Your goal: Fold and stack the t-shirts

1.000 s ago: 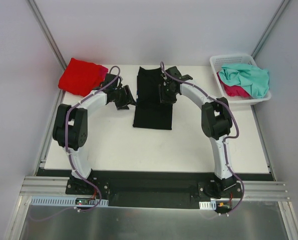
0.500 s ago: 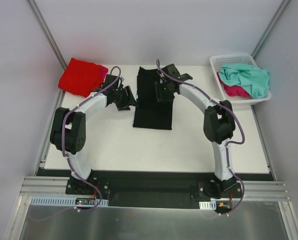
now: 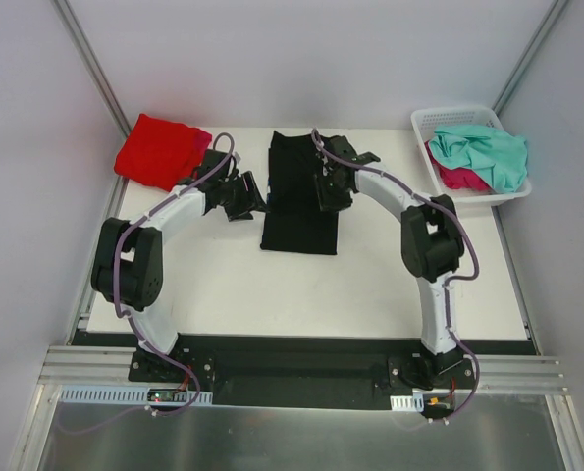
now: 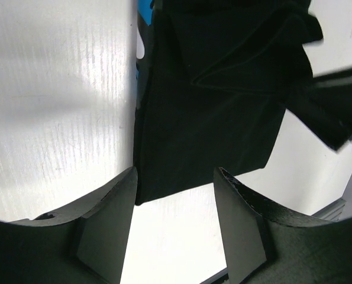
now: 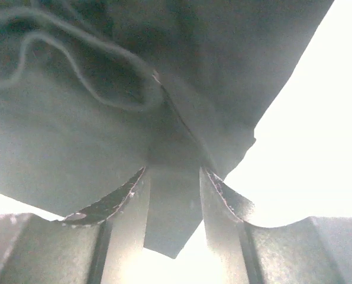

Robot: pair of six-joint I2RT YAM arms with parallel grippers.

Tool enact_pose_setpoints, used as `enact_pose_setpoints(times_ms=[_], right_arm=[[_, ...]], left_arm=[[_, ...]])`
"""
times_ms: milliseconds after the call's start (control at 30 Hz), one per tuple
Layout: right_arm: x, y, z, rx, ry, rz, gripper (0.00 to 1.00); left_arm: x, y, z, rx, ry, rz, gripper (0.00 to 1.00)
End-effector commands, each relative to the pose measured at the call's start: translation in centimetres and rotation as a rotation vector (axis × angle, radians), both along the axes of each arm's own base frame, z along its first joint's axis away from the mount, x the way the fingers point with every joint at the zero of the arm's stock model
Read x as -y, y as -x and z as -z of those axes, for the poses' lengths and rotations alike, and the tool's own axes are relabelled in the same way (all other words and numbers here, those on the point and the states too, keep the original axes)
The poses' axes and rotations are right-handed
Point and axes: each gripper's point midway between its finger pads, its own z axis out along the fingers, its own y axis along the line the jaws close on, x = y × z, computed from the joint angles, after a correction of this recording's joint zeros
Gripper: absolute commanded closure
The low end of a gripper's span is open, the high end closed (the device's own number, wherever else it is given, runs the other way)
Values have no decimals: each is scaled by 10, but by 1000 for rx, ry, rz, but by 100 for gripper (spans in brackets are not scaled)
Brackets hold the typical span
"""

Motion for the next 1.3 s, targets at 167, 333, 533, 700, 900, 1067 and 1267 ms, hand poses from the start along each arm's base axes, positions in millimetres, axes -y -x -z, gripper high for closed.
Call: enact_pose_setpoints(times_ms=[167, 333, 533, 700, 900, 1067, 1267], right_arm=[[18, 64, -91, 196, 11, -7, 59], [14, 78, -89, 163, 2, -13, 58], [8, 67, -44, 78, 39, 21, 58], [7, 53, -23, 31, 58, 58, 58], [2, 30, -18, 32, 61, 58, 59], [-1, 17, -20, 28, 53, 66, 59], [-3, 3, -21, 42, 46, 72, 59]], left_arm=[[-3, 12, -1, 3, -10, -1, 46], [-3, 15, -4, 8, -6, -3, 46], [-4, 17, -9, 24, -10, -6, 46], [-5, 16, -9, 19, -17, -6, 46], [-6, 16, -7, 15, -23, -10, 46], [-8, 17, -6, 13, -33, -10, 46], [-8, 17, -5, 12, -40, -9, 45]])
